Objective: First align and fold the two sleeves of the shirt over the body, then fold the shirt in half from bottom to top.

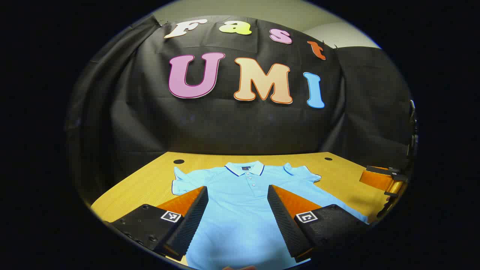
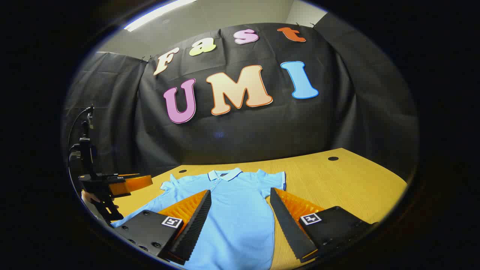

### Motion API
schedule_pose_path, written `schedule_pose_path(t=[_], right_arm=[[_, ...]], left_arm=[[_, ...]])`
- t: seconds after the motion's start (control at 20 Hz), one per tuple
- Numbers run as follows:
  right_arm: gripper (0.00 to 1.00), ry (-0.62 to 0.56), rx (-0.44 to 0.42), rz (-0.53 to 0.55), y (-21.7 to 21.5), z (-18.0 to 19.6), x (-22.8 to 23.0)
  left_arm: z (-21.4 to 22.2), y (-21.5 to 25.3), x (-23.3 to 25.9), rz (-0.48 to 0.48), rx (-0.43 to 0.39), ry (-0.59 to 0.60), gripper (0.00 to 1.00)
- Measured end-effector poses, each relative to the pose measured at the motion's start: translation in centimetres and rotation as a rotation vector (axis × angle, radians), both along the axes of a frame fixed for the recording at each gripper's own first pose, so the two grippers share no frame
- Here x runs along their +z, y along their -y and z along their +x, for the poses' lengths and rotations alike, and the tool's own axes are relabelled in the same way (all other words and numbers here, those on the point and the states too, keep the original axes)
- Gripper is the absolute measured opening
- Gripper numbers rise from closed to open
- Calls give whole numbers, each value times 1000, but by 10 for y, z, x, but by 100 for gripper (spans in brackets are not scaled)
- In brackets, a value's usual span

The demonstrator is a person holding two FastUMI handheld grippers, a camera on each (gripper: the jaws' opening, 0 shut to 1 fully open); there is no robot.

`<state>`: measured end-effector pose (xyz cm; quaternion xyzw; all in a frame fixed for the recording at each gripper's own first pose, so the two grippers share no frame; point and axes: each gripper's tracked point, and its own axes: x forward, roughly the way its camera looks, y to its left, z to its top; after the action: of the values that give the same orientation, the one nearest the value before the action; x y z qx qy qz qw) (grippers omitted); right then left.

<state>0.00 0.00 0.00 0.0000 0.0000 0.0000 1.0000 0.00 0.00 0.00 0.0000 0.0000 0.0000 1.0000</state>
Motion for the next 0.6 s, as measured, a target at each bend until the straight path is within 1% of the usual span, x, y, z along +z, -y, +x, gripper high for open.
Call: schedule_pose_path(t=[0.35,0.6], right_arm=[[98,-36,-11,-4,4,7,-7],[98,-83,-28,-24,12,9,-18]], left_arm=[[2,1,-6,-3,-6,-11,94],[3,0,-11,-8,-9,-26,95]])
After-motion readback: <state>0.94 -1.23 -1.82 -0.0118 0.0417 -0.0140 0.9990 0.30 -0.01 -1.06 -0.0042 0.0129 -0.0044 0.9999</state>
